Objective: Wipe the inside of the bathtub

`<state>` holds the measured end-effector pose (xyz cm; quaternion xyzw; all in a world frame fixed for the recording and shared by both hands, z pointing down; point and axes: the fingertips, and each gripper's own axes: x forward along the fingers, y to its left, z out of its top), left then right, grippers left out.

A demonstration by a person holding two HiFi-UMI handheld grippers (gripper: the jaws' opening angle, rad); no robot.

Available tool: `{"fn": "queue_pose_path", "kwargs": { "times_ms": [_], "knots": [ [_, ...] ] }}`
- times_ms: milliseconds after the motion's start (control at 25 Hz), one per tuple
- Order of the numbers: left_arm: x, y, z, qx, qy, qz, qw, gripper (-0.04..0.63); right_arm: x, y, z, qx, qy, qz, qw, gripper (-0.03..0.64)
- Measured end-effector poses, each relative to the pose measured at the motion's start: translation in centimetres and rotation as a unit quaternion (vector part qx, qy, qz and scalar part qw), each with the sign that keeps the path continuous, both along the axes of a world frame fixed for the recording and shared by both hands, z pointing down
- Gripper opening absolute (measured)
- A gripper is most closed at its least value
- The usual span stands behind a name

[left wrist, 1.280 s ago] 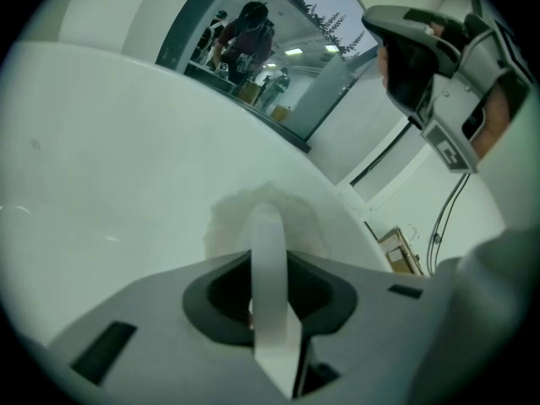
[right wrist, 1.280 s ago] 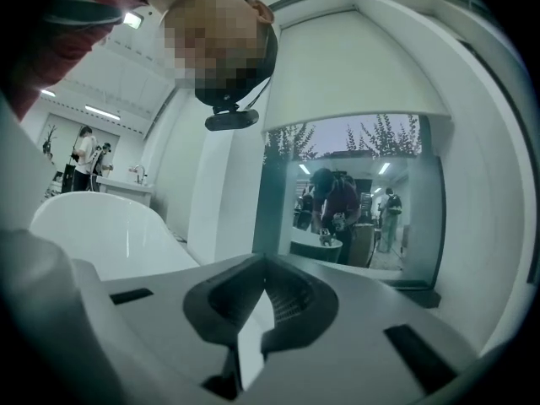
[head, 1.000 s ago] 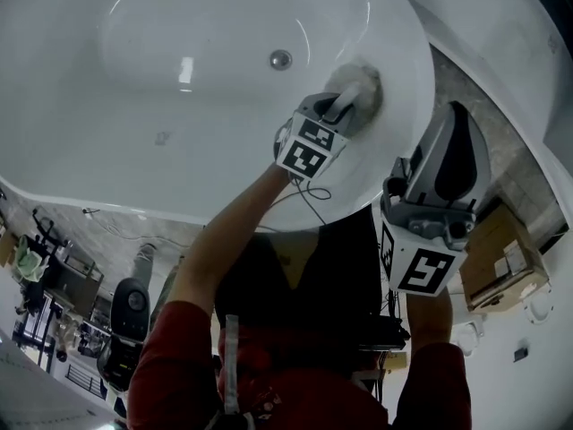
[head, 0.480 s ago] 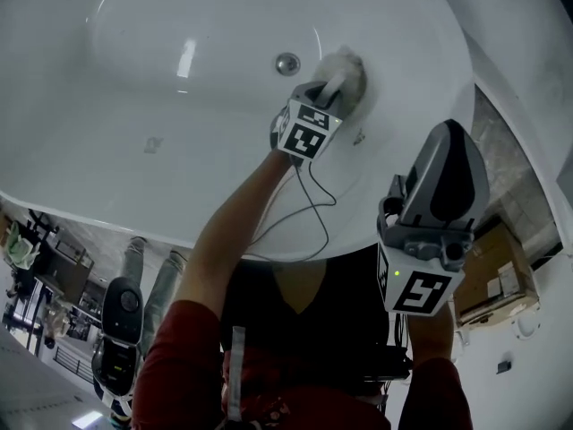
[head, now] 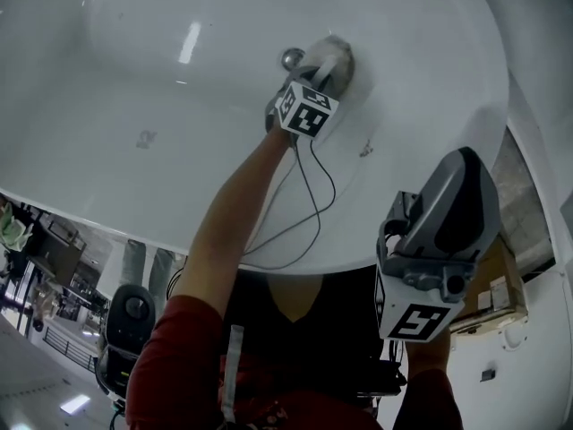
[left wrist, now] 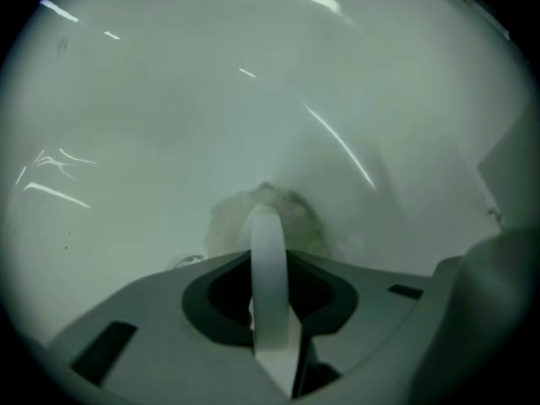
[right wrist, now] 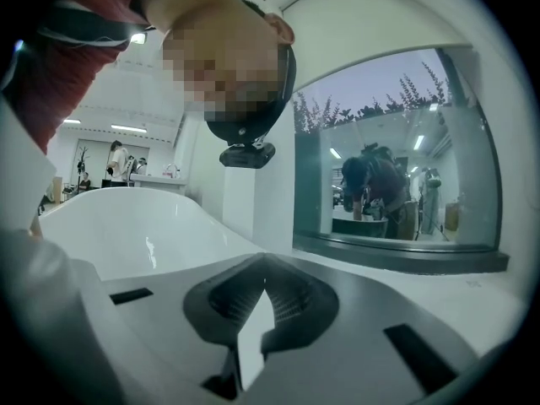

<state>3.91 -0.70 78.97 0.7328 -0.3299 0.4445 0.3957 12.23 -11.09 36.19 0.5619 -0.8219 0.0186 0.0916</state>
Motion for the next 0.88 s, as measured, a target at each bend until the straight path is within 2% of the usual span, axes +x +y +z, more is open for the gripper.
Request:
{"fn": "queue_pose_path", "kwargs": {
  "times_ms": [200, 440, 680, 880],
  "knots": [
    [-0.1, -0.2, 0.5, -0.013, -0.016, -0.001, 0.9998, 0.095, -0.2, -0.1, -0.1, 0.003, -0.002, -0.002, 1.0, 0.011],
    [-0.7, -0.2, -0.9, -0.006, -0.006, -0.017, 0.9998, 0.094, -0.7, 0.2, -1.6, 0.013, 0.006, -0.002, 1.0, 0.011],
    [-1.0, -0.3, -7.5, 0.024, 0.055, -0.008, 0.9982, 0.095, -1.1, 1.2, -5.4, 0.047, 0.03, 0.008, 0.998, 0.011],
    [-1.1, -0.1, -16.2, 0.062, 0.107, 0.043, 0.9913, 0.095, -0.6, 2.4, -10.4, 0.075, 0.051, 0.047, 0.995, 0.011]
  ]
}}
